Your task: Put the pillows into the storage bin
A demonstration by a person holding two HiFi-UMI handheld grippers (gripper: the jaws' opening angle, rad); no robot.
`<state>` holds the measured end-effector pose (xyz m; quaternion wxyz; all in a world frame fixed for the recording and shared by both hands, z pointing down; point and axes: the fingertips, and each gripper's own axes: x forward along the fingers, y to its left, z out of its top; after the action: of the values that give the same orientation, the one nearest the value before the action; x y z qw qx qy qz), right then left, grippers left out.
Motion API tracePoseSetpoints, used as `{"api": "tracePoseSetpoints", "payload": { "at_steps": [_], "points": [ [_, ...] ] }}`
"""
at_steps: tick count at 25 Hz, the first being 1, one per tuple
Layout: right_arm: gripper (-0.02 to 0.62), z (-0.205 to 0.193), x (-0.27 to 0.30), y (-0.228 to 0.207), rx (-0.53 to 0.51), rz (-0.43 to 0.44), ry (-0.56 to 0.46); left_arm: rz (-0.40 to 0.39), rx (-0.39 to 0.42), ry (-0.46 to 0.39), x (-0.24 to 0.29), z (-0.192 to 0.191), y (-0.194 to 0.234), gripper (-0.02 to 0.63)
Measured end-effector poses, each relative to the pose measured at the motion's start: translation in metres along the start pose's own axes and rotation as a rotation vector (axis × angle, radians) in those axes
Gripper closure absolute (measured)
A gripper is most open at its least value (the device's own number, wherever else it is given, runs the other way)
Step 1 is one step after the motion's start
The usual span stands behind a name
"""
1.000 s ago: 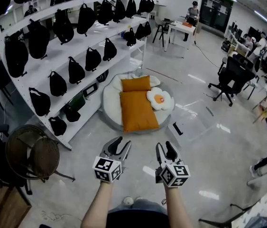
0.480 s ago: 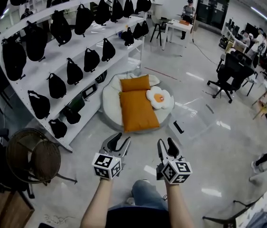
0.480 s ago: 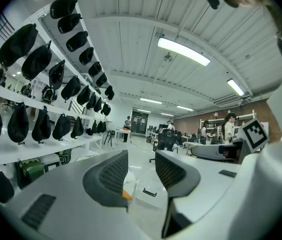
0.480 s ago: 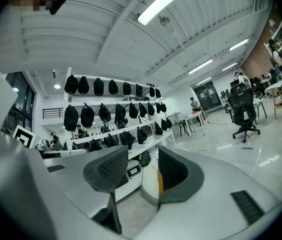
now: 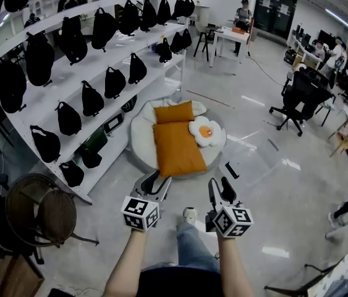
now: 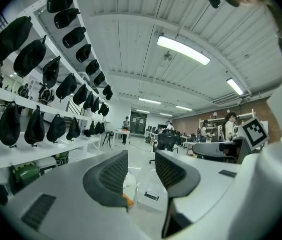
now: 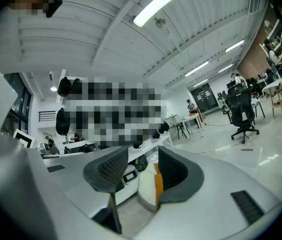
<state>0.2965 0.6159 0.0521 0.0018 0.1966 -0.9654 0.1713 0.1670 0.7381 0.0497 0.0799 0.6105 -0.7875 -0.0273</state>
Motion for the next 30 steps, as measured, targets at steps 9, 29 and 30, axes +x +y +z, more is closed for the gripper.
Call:
{"api": "tracePoseSetpoints", "payload": {
  "at_steps": [9, 29, 30],
  "points": [
    [0.423, 0.005, 0.080, -0.065, -0.014, -0.011, 0.006, 0.010, -0.010, -0.010, 0.092, -0.005, 0.032, 0.442],
    [0.423, 0.095, 0.423, -0.304, -0.023, 0.022, 0.124, 0.125, -0.057, 0.031, 0.468, 0.027, 0.153, 0.440],
    [0.423, 0.096, 0.433, -0.310, -0.024, 0.023, 0.129, 0.127, -0.060, 0.035, 0.478, 0.026, 0.156, 0.440]
  ]
}}
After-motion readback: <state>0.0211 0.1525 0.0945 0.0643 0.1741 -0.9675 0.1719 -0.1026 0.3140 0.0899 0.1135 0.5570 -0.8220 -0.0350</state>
